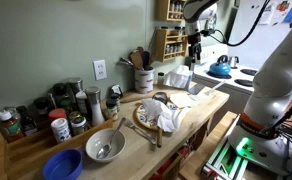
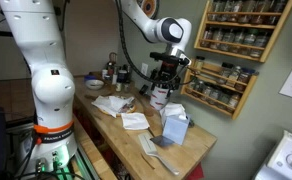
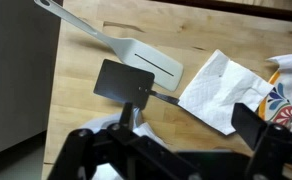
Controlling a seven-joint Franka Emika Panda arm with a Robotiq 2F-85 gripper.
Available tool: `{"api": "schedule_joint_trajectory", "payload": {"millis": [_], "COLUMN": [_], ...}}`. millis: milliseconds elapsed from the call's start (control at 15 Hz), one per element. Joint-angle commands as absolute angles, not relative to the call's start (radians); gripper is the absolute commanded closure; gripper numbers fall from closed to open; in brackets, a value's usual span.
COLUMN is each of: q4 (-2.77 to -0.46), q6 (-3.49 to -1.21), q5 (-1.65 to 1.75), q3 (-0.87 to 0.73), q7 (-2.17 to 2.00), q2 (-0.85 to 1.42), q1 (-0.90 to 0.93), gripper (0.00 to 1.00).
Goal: Push the napkin inside the blue box
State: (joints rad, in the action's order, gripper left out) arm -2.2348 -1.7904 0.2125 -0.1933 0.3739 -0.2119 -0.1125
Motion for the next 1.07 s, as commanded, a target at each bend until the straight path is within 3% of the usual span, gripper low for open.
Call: {"api": "schedule_joint_trajectory", "payload": {"millis": [0, 600, 1000], "q4": [-2.234, -2.234, -2.182], "q6": [-1.789, -1.789, -1.959], "q5": [0.211, 0.211, 0.102], "q3": [-0.188, -0.188, -0.217], "q7": [0.375, 0.375, 0.478], "q2": [-0.211, -0.211, -0.116], "q1": [-0.118, -0.118, -0.119], "gripper": [0.0, 0.0, 0.0]}}
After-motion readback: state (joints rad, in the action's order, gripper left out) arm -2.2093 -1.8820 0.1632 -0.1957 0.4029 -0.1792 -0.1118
